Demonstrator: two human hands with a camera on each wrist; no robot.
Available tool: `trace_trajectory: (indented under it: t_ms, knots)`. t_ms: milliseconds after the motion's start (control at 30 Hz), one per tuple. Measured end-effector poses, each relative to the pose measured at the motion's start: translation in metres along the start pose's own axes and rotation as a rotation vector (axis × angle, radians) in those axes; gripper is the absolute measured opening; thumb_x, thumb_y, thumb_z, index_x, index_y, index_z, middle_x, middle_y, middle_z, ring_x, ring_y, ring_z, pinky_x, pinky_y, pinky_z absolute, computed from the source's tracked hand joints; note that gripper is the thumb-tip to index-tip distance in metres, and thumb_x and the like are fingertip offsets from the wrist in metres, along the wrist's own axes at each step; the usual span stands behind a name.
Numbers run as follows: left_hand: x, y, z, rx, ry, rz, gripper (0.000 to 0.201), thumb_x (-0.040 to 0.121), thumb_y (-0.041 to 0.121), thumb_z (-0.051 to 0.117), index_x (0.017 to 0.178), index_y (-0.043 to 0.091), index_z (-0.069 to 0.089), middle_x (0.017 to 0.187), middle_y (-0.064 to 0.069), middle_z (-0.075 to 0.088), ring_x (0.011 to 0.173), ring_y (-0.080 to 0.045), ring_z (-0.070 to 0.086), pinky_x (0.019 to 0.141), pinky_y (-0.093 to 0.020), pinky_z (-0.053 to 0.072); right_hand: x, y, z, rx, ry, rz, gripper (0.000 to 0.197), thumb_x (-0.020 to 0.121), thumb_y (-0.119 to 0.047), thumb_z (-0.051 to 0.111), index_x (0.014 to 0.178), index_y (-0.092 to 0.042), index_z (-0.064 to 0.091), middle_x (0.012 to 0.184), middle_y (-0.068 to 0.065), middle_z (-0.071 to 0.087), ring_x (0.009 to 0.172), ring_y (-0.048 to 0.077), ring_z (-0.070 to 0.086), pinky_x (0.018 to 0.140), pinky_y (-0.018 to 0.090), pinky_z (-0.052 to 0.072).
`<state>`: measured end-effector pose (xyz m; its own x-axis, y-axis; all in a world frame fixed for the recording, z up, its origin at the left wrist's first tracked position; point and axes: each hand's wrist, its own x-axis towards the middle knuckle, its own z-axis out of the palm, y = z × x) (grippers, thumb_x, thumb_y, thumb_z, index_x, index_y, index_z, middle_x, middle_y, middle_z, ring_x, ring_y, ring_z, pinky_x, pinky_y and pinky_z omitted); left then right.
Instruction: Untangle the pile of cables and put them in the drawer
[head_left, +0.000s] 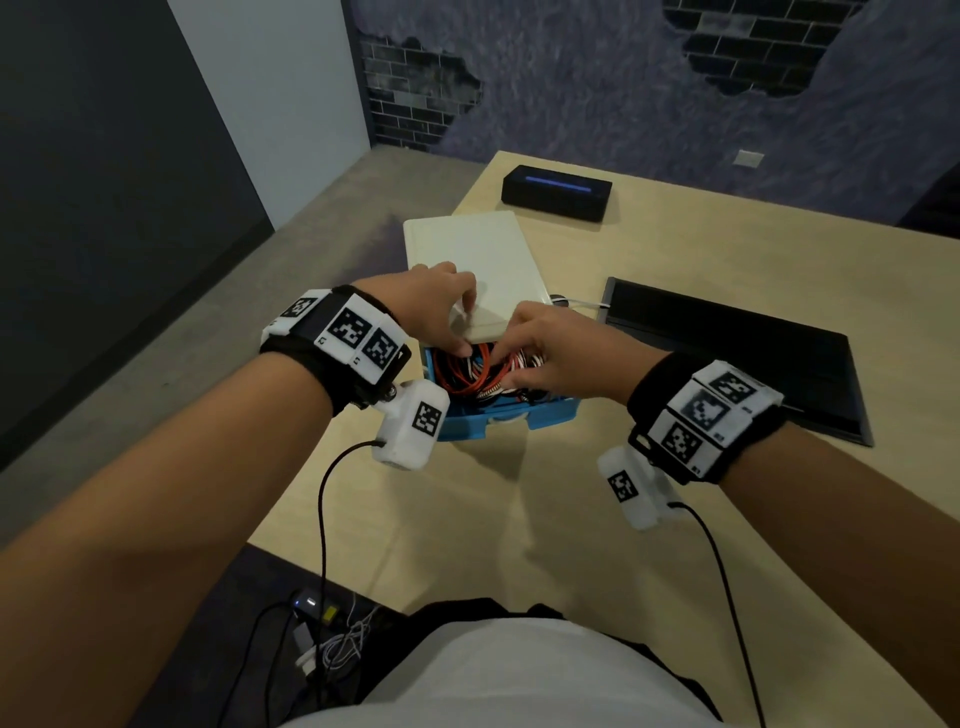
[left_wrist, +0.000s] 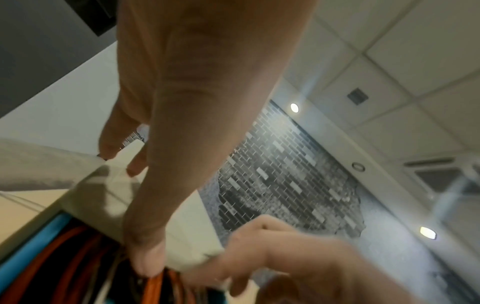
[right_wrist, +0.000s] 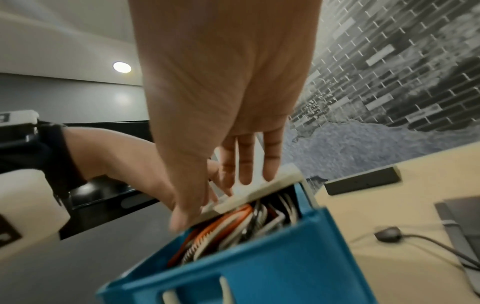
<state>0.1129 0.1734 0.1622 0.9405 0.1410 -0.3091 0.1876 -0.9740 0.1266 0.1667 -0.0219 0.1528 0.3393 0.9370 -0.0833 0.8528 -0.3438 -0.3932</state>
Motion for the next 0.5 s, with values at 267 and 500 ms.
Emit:
trace_trajectory:
  t_ms: [267,500]
  knots:
    - [-0.019,0.016,0.023,0.211,-0.319,-0.082,0.148,0.050,0.077,0.072,0.148,0.014,-0.021,0.157,-0.009,-0.022,0.146,-0.034,-0.014,0.119,-0.051,0.012,0.010,-0.001,0.008,-0.431,-0.340,0.139,0.134,0.064,-0.072,0.072,0.155,-0.015,-0.008,0.163,0.010,-0.013,0.150,0.026,-0.010,0.119,0.057,0.005]
    - [-0.024,0.021,0.049,0.129,-0.093,-0.072,0.143,0.051,0.056,0.084,0.149,0.012,-0.010,0.157,-0.014,-0.013,0.145,-0.037,-0.011,0.118,-0.054,0.007,0.019,0.007,0.013,-0.491,-0.149,0.049,0.119,0.055,-0.069,0.079,0.146,-0.009,0.031,0.141,0.012,0.040,0.125,0.029,0.042,0.101,0.045,0.043]
